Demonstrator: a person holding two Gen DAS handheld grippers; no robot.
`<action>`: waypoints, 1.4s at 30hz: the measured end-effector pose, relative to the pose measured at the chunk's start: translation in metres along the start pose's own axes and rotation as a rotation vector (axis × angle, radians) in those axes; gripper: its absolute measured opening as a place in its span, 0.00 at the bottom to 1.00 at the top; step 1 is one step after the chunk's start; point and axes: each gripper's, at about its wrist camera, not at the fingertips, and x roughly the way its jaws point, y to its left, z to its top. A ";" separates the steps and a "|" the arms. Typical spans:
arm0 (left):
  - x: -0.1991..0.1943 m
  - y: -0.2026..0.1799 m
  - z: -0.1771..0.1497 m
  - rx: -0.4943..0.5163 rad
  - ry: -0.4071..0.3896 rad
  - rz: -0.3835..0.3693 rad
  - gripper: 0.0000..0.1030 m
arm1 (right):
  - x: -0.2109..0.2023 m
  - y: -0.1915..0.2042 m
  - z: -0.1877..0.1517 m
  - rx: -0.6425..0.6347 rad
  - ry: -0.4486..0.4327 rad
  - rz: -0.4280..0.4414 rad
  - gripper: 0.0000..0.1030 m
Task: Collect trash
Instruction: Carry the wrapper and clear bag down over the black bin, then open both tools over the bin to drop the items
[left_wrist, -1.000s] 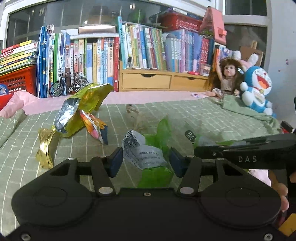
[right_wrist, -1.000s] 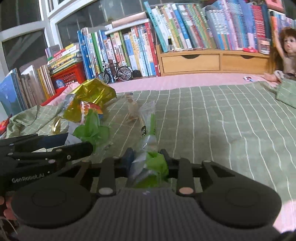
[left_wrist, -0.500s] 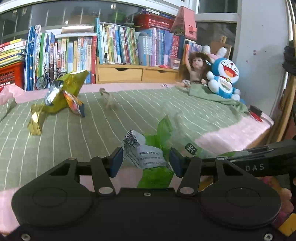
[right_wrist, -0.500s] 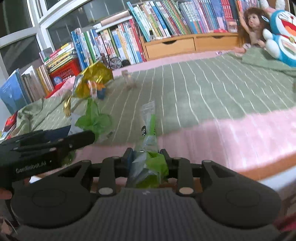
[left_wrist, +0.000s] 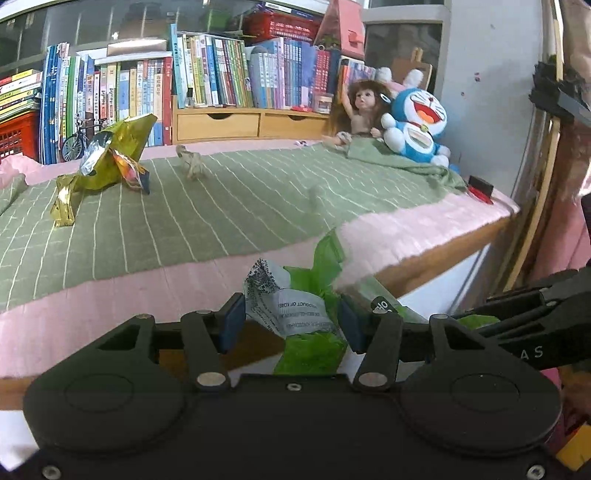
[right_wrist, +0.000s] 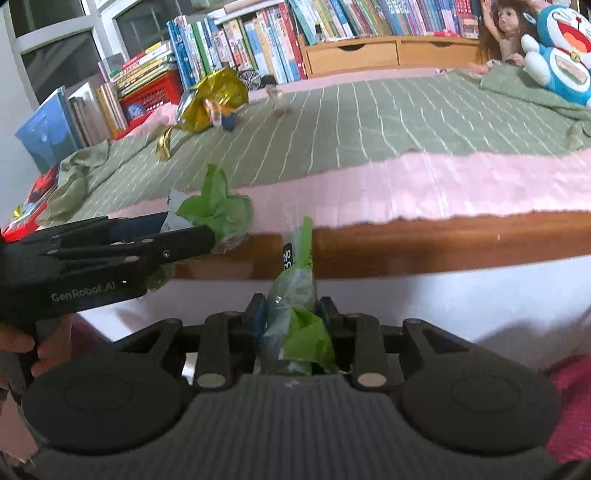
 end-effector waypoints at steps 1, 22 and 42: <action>-0.001 -0.001 -0.002 -0.003 0.005 -0.002 0.50 | -0.001 0.001 -0.002 -0.007 0.011 0.007 0.34; 0.037 0.015 -0.065 -0.124 0.320 0.047 0.50 | 0.050 -0.013 -0.042 0.113 0.333 0.025 0.34; 0.102 0.036 -0.111 -0.259 0.595 0.083 0.50 | 0.109 -0.036 -0.050 0.260 0.483 0.033 0.36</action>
